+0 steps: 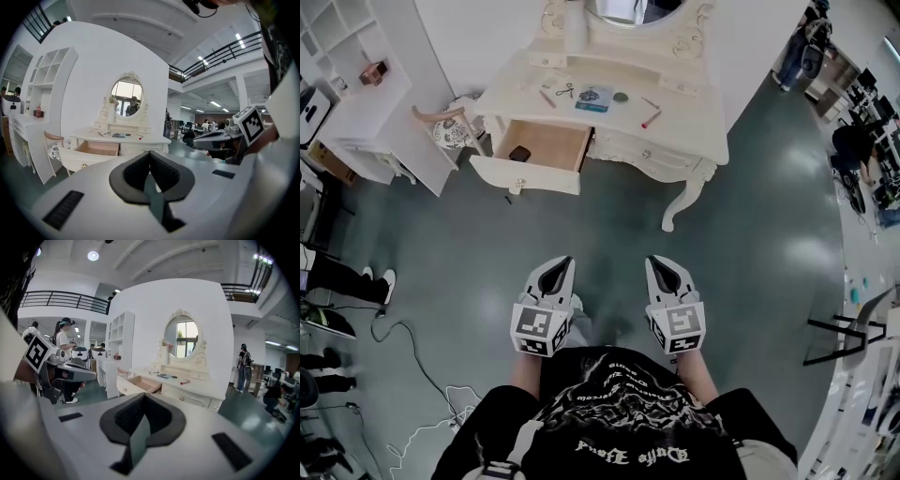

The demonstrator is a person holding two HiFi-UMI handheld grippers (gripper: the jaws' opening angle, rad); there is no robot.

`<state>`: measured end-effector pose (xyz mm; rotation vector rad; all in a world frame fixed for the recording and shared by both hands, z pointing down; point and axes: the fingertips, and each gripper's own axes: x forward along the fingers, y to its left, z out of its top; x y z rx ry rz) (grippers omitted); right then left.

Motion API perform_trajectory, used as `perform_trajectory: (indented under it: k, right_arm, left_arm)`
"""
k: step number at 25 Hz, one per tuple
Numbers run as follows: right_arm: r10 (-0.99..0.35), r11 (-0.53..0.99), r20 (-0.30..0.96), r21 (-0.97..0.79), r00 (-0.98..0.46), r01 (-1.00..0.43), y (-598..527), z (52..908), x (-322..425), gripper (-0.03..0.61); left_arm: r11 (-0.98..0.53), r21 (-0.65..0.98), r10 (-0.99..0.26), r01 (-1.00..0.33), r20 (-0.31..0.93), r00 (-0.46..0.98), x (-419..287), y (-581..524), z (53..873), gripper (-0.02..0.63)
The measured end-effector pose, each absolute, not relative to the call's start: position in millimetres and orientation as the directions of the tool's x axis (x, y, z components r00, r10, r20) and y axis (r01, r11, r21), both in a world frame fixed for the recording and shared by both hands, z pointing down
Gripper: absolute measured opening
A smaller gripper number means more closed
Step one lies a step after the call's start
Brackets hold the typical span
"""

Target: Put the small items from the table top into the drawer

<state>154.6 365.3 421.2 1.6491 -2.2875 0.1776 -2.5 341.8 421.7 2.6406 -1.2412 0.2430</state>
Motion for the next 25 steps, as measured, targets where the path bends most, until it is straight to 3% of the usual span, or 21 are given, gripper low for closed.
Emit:
perform_trajectory:
  k: [25]
  right_arm:
    - [-0.927, 0.217, 0.331, 0.086, -0.178, -0.972, 220.0, 418.5, 125.8, 0.011]
  left_arm:
    - [-0.728, 0.107, -0.642, -0.677, 0.240, 0.728, -25.9, 181.6, 414.8, 0.015]
